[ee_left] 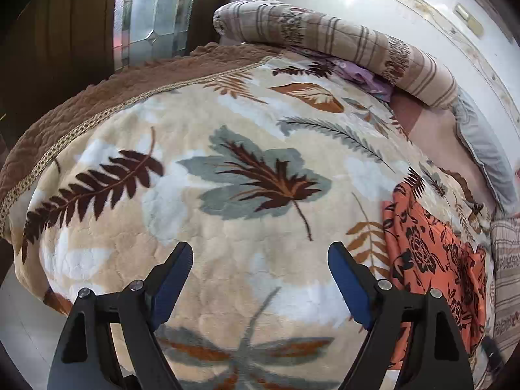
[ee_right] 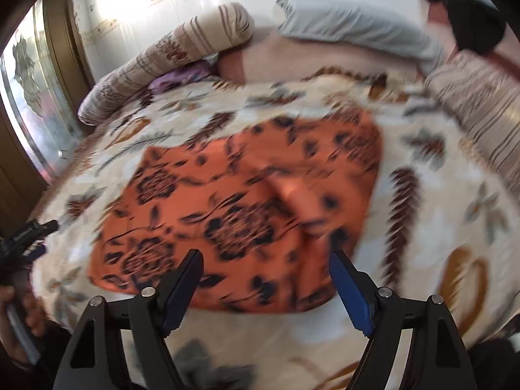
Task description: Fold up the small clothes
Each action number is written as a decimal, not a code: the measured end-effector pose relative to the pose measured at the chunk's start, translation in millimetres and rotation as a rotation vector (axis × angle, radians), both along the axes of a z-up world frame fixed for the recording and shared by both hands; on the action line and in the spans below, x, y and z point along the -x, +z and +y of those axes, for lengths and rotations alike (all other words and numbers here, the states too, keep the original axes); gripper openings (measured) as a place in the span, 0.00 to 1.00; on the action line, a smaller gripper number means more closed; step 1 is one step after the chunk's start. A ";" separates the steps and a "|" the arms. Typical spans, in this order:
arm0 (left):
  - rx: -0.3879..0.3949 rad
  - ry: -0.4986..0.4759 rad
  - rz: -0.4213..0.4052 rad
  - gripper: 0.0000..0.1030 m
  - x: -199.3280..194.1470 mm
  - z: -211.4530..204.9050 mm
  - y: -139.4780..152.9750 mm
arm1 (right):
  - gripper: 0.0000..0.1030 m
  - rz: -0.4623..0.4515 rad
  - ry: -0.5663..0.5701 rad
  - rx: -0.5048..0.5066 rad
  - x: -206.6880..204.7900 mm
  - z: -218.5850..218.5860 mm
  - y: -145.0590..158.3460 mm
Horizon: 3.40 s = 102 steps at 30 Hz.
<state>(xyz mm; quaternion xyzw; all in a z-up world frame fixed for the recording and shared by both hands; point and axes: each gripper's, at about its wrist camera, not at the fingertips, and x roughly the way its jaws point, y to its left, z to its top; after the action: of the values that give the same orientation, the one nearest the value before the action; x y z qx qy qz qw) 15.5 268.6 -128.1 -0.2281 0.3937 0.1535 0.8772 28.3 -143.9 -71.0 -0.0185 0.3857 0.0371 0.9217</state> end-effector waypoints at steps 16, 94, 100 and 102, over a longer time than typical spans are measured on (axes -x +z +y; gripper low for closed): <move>0.020 0.009 -0.001 0.83 0.9 6.9 -2.2 | 0.59 0.146 -0.200 0.302 -118.4 -34.9 -21.0; 0.340 -0.459 0.137 0.33 -187.6 -82.4 -9.9 | 0.72 0.049 0.312 -0.345 -12.8 9.5 -27.0; 0.227 -0.543 0.119 0.13 -193.1 -99.0 8.2 | 0.72 0.089 0.309 -0.380 -18.1 5.5 -41.4; 0.197 -0.604 0.055 0.11 -190.1 -109.1 25.7 | 0.72 0.093 0.311 -0.391 -18.1 5.0 -43.7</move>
<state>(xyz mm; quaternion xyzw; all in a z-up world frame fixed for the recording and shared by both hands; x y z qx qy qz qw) 205.6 159.5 -102.5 -0.1807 0.4800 -0.1469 0.8458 46.5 -138.8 -114.6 0.1026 0.4057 0.2529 0.8723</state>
